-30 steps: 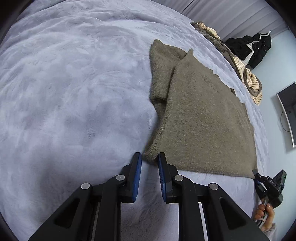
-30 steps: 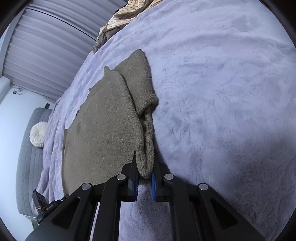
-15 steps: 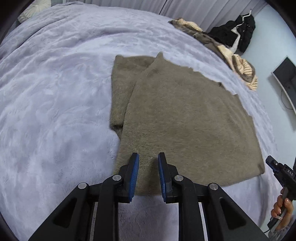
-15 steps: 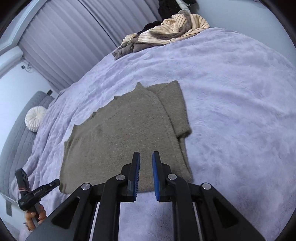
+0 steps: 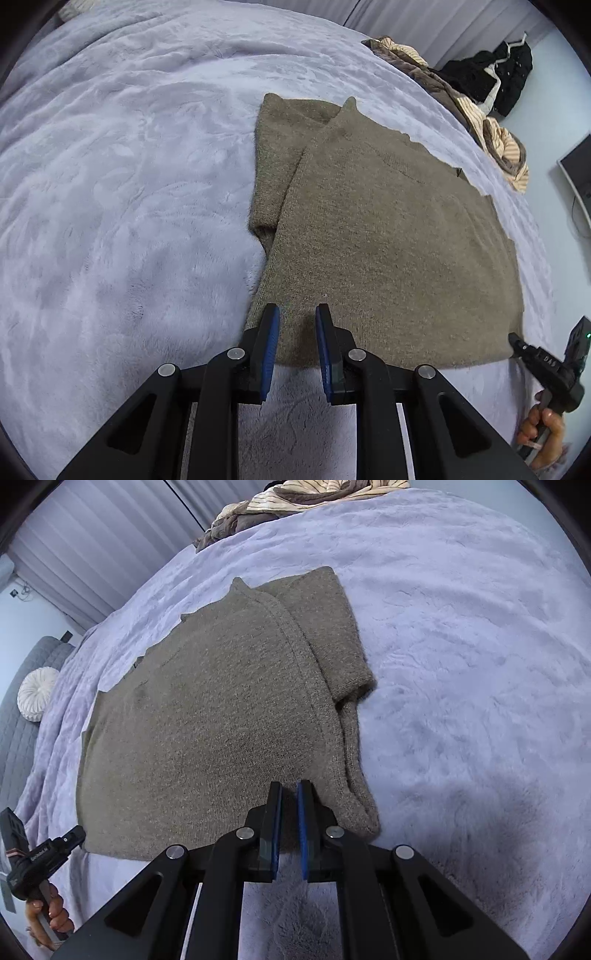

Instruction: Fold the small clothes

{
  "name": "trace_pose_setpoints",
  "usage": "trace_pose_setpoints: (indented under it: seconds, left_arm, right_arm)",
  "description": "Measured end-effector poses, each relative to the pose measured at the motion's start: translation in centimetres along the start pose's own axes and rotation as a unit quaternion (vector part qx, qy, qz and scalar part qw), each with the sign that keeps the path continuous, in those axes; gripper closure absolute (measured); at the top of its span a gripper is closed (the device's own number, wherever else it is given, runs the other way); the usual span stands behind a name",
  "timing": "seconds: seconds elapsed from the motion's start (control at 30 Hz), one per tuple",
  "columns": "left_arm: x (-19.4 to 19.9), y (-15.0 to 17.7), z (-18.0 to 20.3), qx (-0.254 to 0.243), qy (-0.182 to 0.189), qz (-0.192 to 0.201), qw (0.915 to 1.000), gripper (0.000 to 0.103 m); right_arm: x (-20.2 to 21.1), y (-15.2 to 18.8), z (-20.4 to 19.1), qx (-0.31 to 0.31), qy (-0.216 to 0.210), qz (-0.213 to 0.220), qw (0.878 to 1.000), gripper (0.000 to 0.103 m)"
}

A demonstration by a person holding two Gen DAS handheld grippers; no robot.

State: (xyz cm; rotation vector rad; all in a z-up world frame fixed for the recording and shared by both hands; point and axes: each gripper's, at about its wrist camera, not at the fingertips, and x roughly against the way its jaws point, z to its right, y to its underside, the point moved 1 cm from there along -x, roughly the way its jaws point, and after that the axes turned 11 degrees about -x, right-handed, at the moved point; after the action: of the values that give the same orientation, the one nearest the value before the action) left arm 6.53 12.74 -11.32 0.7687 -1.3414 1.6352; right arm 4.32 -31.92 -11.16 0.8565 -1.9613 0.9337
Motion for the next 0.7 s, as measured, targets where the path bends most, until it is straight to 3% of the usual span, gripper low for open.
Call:
trace_pose_setpoints:
  seconds: [0.1,0.3,0.57,0.7]
  left_arm:
    - [-0.5,0.3,1.0,-0.038,-0.03,-0.011,0.9988,0.081]
    - [0.0,0.3,0.1,-0.004,-0.014,-0.008,0.9999,0.081]
    - [1.4,1.0,0.6,-0.017,-0.02,-0.006,0.9996,0.081]
    - [3.5,1.6,0.4,-0.029,-0.016,0.014,0.9993,0.081]
  right_arm:
    - [0.1,-0.1,0.3,-0.009,-0.007,-0.01,1.0,0.097]
    - [1.5,0.4,-0.1,-0.014,-0.006,-0.006,1.0,0.092]
    - [4.1,2.7,-1.4,0.002,-0.024,-0.008,1.0,0.091]
    - [4.8,4.4,-2.5,0.014,-0.039,-0.017,0.999,0.091]
